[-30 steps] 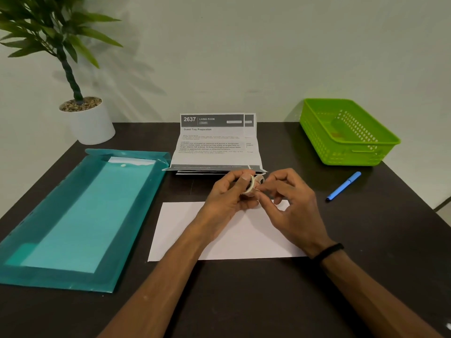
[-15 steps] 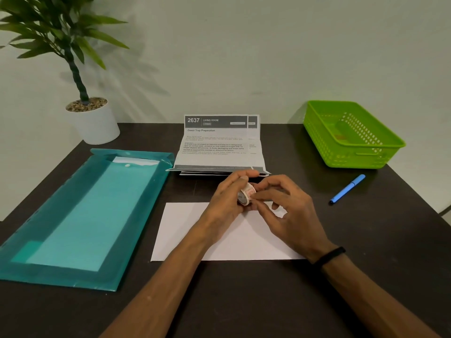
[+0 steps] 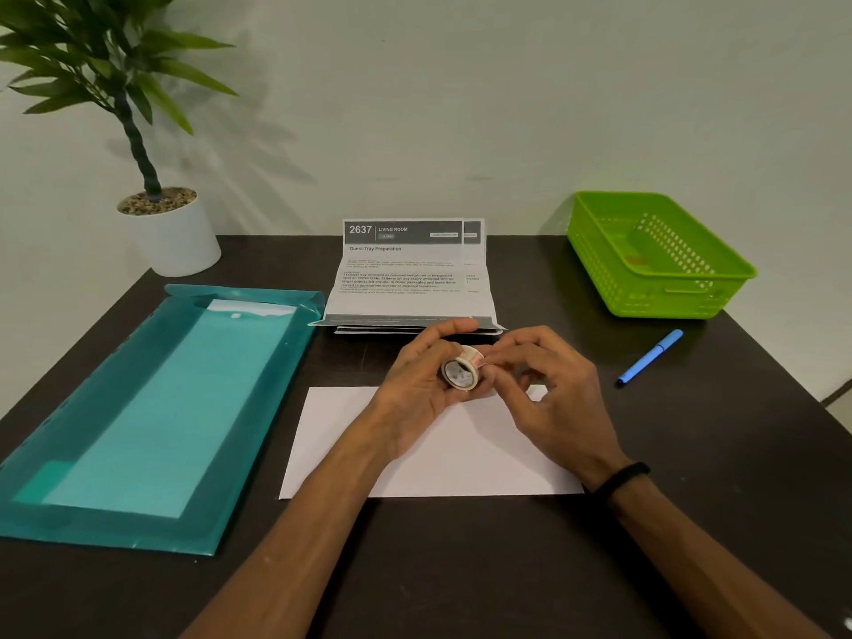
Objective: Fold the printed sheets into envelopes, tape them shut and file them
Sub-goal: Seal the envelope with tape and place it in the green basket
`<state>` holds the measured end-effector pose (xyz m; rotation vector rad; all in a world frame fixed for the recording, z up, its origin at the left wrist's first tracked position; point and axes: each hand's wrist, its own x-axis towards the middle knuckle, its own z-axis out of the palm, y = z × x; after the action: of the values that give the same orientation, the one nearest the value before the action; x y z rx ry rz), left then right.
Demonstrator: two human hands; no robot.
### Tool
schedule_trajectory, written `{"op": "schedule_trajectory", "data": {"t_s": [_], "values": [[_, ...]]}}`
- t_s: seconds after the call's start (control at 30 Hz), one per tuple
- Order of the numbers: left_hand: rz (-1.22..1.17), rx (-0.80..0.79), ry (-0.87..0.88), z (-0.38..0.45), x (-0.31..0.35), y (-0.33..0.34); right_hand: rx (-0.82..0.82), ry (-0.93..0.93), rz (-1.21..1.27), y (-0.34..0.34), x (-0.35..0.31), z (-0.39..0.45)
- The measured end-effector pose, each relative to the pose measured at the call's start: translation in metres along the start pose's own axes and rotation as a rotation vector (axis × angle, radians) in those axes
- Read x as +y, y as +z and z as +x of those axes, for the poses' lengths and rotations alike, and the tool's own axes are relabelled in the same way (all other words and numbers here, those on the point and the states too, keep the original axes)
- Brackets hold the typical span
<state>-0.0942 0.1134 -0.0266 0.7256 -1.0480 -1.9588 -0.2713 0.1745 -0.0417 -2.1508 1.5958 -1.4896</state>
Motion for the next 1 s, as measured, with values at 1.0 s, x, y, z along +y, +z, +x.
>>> {"op": "schedule_trajectory", "data": {"t_s": [1.0], "values": [[0.199,0.064,0.063,-0.003,-0.0004,0.0,-0.035,0.196,0.177,-0.0052,0.0048,0.0042]]}}
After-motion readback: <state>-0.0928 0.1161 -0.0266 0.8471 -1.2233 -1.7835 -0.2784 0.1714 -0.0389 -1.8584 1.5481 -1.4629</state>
